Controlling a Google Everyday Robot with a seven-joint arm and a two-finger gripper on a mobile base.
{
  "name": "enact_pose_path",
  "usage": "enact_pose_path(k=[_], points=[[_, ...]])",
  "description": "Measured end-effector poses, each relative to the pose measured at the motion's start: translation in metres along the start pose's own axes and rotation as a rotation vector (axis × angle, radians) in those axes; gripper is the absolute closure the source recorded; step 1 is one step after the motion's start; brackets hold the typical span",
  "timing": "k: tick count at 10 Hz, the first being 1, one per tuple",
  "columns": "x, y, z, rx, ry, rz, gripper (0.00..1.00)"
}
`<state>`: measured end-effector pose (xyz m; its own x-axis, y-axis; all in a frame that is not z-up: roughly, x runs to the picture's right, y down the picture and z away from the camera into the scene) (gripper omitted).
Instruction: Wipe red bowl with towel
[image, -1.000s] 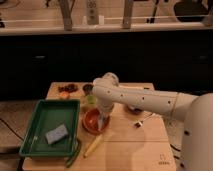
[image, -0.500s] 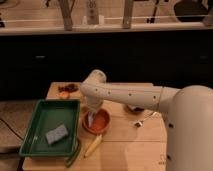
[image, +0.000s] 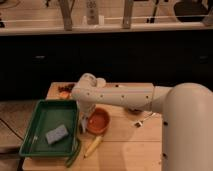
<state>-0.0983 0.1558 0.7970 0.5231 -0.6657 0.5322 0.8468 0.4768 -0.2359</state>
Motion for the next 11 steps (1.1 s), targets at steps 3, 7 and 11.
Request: enact_pose_path(k=[3,7,11], points=[[-0.007,0.036,0.003,-0.02,-0.023,-0.023,1.0],[0.017,0.06,-0.001,-0.033,-0.014,0.035,1.0],[0.057,0.038,-0.006,-0.031,0.029,0.095,1.0]])
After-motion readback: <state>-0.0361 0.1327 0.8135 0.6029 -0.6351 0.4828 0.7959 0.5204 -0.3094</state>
